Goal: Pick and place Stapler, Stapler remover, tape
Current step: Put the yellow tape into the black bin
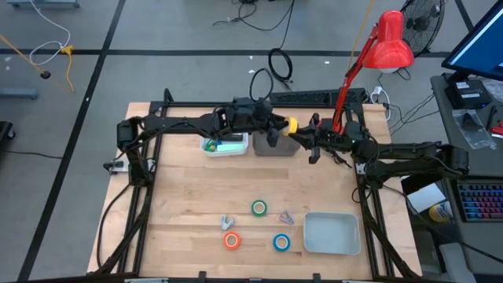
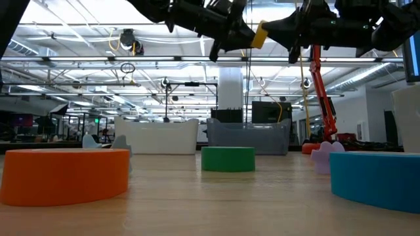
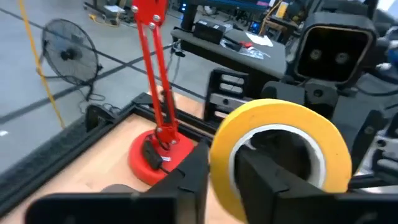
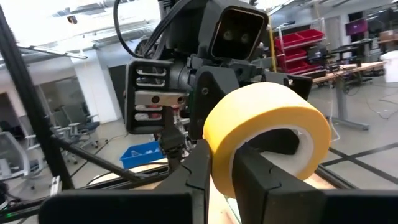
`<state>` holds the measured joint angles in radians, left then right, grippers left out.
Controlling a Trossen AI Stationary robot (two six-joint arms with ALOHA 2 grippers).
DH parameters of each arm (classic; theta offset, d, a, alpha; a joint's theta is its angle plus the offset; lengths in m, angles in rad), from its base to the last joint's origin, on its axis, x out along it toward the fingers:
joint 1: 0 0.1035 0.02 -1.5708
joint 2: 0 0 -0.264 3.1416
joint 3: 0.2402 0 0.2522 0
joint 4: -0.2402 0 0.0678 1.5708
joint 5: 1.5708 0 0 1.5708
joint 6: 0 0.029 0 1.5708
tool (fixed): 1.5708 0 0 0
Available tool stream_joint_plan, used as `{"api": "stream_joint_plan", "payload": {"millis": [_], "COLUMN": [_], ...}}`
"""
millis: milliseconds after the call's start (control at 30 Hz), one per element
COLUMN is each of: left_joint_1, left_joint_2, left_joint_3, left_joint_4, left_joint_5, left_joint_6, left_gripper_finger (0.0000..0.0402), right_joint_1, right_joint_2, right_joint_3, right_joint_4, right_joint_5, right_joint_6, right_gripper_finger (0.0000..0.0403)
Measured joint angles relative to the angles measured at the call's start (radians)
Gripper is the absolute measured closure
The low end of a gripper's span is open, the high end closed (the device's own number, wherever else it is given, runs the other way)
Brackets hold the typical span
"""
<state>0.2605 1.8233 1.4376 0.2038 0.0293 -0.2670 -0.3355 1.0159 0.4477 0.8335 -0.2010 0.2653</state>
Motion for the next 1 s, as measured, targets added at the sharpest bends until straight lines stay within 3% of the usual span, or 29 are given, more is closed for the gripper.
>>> {"api": "stream_joint_plan", "payload": {"millis": [200,433,667,800,1000], "left_joint_1": [0.05,0.126,0.226,0.26,0.285], "left_joint_2": [-0.006,-0.072,-0.181,-0.219,-0.22], "left_joint_3": [0.0,-0.001,0.0,0.0,0.0], "left_joint_4": [-0.028,-0.268,-0.609,-0.776,-0.77], "left_joint_5": [0.004,-0.035,-0.024,0.004,0.031], "left_joint_6": [0.027,0.064,0.135,0.157,0.16], "left_gripper_finger": [0.0215,0.0139,0.0125,0.0124,0.0124], "right_joint_1": [0.0,-0.034,-0.081,-0.092,-0.121], "right_joint_2": [-0.009,-0.009,0.007,0.058,0.212], "right_joint_3": [0.0,0.0,0.138,0.253,0.397], "right_joint_4": [-0.026,-0.151,-0.602,-0.757,-0.931], "right_joint_5": [0.073,0.071,0.067,0.065,0.034], "right_joint_6": [-0.012,-0.016,-0.097,-0.189,-0.311], "right_gripper_finger": [0.037,0.037,0.037,0.037,0.037]}}
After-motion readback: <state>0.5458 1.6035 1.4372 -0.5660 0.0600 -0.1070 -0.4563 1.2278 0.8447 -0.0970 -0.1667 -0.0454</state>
